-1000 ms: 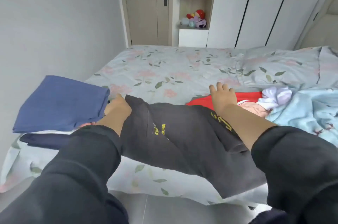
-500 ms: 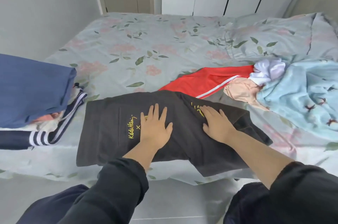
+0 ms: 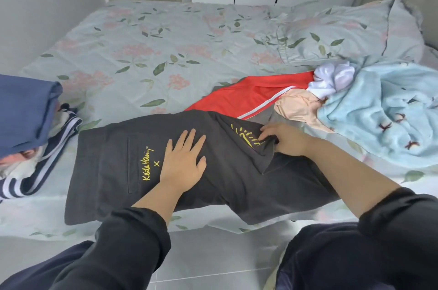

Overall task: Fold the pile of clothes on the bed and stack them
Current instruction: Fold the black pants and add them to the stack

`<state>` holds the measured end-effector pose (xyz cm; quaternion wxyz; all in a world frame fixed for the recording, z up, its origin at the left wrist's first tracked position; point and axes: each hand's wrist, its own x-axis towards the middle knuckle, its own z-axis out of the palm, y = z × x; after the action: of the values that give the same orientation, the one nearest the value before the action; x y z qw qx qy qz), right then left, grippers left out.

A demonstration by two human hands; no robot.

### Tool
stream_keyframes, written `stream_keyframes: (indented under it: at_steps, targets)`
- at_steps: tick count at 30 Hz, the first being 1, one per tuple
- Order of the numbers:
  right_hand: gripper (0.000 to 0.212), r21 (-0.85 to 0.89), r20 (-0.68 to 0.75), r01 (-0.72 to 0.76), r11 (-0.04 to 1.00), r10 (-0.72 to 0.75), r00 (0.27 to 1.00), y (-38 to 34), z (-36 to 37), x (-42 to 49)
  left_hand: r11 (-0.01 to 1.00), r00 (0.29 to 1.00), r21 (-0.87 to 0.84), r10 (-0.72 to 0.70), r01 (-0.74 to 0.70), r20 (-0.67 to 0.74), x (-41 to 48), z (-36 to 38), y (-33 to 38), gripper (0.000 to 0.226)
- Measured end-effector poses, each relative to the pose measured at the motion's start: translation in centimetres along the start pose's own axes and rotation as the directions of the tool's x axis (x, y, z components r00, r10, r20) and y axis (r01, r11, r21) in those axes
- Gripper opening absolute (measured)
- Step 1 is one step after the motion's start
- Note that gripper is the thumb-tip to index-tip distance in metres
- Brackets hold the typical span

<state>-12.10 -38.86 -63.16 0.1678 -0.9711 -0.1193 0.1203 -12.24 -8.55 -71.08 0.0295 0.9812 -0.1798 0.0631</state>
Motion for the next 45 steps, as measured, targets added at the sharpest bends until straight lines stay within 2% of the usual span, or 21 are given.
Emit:
stream_keyframes:
  at_steps: [2, 4, 5, 6, 7, 8, 9, 10, 15, 16, 20, 22, 25, 27, 29, 32, 35, 37, 41, 43, 45]
  targets:
    - [0.028, 0.148, -0.016, -0.058, 0.987, 0.061, 0.998, 0.6, -0.8, 0.6, 1.0, 0.999, 0.006, 0.03, -0.029, -0.04, -0.1, -0.1, 0.1, 0.061]
    - [0.018, 0.168, -0.028, -0.086, 0.982, 0.092, 0.995, 1.2, -2.5, 1.2, 0.995, 0.993, 0.011, 0.096, -0.095, -0.075, 0.0, -0.1, 0.1, 0.063]
    - [0.018, 0.137, -0.135, -0.108, 0.985, 0.126, 0.983, 1.6, -3.4, 1.8, 0.992, 0.989, 0.023, 0.129, -0.127, -0.073, 0.0, -0.1, 0.1, 0.063]
    - [0.021, 0.116, -0.317, -0.163, 0.98, 0.192, 0.929, 2.3, -4.1, 2.4, 0.989, 0.987, 0.032, 0.148, -0.146, -0.061, 0.2, 0.0, 0.1, 0.063]
    - [0.025, 0.179, -0.503, -0.249, 0.952, 0.306, 0.808, 3.1, -4.8, 3.0, 0.988, 0.987, 0.032, 0.153, -0.151, -0.047, 0.3, 0.0, 0.0, 0.062]
    - [0.028, 0.322, -0.604, -0.317, 0.892, 0.451, 0.657, 3.4, -5.3, 3.2, 0.989, 0.988, 0.027, 0.149, -0.148, -0.033, 0.4, 0.1, 0.0, 0.061]
    - [0.032, 0.445, -0.621, -0.361, 0.82, 0.572, 0.536, 3.8, -5.3, 3.3, 0.99, 0.989, 0.02, 0.143, -0.143, -0.021, 0.5, 0.2, -0.1, 0.06]
    - [0.036, 0.503, -0.606, -0.385, 0.774, 0.634, 0.481, 4.0, -5.1, 3.4, 0.99, 0.99, 0.016, 0.139, -0.139, -0.011, 0.5, 0.3, -0.1, 0.059]
    - [0.04, 0.311, -0.633, -0.346, 0.885, 0.464, 0.62, 3.4, -1.6, 3.5, 0.991, 0.991, -0.005, 0.134, -0.134, 0.002, 0.7, 0.6, -0.2, 0.057]
    - [0.043, 0.337, -0.597, -0.365, 0.868, 0.497, 0.63, 3.4, -0.9, 3.3, 0.991, 0.991, -0.007, 0.135, -0.135, 0.001, 0.7, 0.5, -0.2, 0.057]
    - [0.06, 0.476, -0.278, -0.476, 0.739, 0.64, 0.716, 4.4, 0.9, 2.6, 0.991, 0.991, -0.001, 0.133, -0.133, -0.003, 0.7, 0.4, -0.2, 0.056]
    - [0.063, 0.516, -0.329, -0.416, 0.749, 0.622, 0.71, 4.5, 0.5, 2.4, 0.991, 0.991, -0.006, 0.131, -0.131, -0.004, 0.6, 0.5, -0.2, 0.056]
    - [0.065, 0.259, -0.529, -0.324, 0.91, 0.414, 0.741, 4.3, -0.6, 3.1, 0.991, 0.992, -0.016, 0.13, -0.13, 0.002, 0.7, 0.5, -0.3, 0.056]
    - [0.056, 0.091, -0.484, -0.328, 0.94, 0.33, 0.81, 4.1, -1.1, 4.1, 0.992, 0.992, -0.024, 0.126, -0.125, 0.008, 0.7, 0.5, -0.3, 0.057]
    - [0.041, -0.028, -0.412, -0.39, 0.921, 0.345, 0.843, 4.1, -1.4, 5.2, 0.992, 0.992, -0.038, 0.122, -0.122, 0.006, 0.6, 0.5, -0.3, 0.059]
    - [0.021, -0.037, -0.454, -0.39, 0.92, 0.332, 0.827, 4.2, -2.3, 6.3, 0.99, 0.994, -0.084, 0.108, -0.111, -0.034, 0.4, 0.2, -0.1, 0.064]
    - [0.015, -0.025, -0.634, -0.342, 0.939, 0.25, 0.732, 4.6, -4.3, 7.2, 0.988, 0.994, -0.123, 0.088, -0.095, -0.066, 0.3, 0.1, -0.1, 0.068]
    - [0.016, -0.025, -0.674, -0.37, 0.929, 0.258, 0.692, 4.3, -5.3, 7.9, 0.987, 0.994, -0.128, 0.087, -0.094, -0.064, 0.3, 0.0, -0.1, 0.068]
    - [0.027, -0.112, -0.574, -0.482, 0.869, 0.34, 0.745, 3.9, -4.1, 9.0, 0.989, 0.995, -0.106, 0.097, -0.099, -0.024, 0.4, 0.3, -0.3, 0.066]
    - [0.036, -0.029, -0.519, -0.512, 0.859, 0.424, 0.742, 3.8, -2.9, 9.0, 0.99, 0.995, -0.097, 0.1, -0.101, -0.01, 0.5, 0.4, -0.3, 0.064]
    - [0.049, 0.101, -0.509, -0.525, 0.845, 0.498, 0.702, 3.7, -2.5, 8.5, 0.989, 0.995, -0.108, 0.102, -0.102, -0.012, 0.5, 0.4, -0.3, 0.063]
